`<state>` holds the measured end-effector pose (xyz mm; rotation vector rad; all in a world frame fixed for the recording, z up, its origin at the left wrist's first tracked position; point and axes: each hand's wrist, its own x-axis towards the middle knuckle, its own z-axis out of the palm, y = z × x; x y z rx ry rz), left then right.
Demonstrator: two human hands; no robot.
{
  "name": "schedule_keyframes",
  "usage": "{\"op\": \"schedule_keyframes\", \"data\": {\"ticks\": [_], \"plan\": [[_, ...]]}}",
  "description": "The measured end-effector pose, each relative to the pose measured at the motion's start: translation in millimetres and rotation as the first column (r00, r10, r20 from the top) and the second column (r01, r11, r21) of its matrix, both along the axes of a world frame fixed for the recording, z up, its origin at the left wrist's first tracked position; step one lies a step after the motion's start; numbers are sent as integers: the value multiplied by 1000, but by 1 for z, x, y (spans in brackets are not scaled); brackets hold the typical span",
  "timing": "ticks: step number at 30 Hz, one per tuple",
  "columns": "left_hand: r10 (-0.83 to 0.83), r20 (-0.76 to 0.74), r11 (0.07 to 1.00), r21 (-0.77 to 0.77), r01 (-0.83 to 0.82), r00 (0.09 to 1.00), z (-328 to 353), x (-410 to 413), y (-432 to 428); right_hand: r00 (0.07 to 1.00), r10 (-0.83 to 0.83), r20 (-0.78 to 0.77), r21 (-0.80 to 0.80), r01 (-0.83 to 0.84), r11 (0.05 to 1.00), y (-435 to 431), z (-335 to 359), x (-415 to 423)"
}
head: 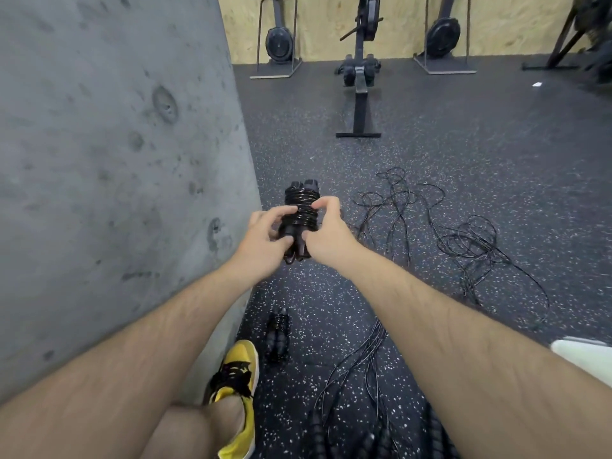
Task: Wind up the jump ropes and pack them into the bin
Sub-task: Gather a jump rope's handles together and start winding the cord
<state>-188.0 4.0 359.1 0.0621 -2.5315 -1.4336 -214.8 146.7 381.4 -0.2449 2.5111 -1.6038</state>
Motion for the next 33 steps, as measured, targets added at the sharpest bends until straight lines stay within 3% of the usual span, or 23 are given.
{"op": "schedule_keyframes", "data": {"ticks": [7,20,23,29,33], "plan": [[51,153,996,65,-62,987,-83,-41,-4,982,-2,187,98,-17,995,-21,-81,-43],[47,495,988,-149,31,868,-320,-36,-15,875,-101,474,214,-3,977,-40,-313,-40],[53,542,965,-244,97,839,-346,-32,-15,858,-151,492,239,34,970,-45,-345,-35],[-15,709,895,-306,326,705,-373,-19,-25,814,-50,579,273,-136,952,-37,-375,-25],[23,693,878,-358,317,720,-360,-8,-12,834,41,551,332,-264,905,-26,-365,-20]]}}
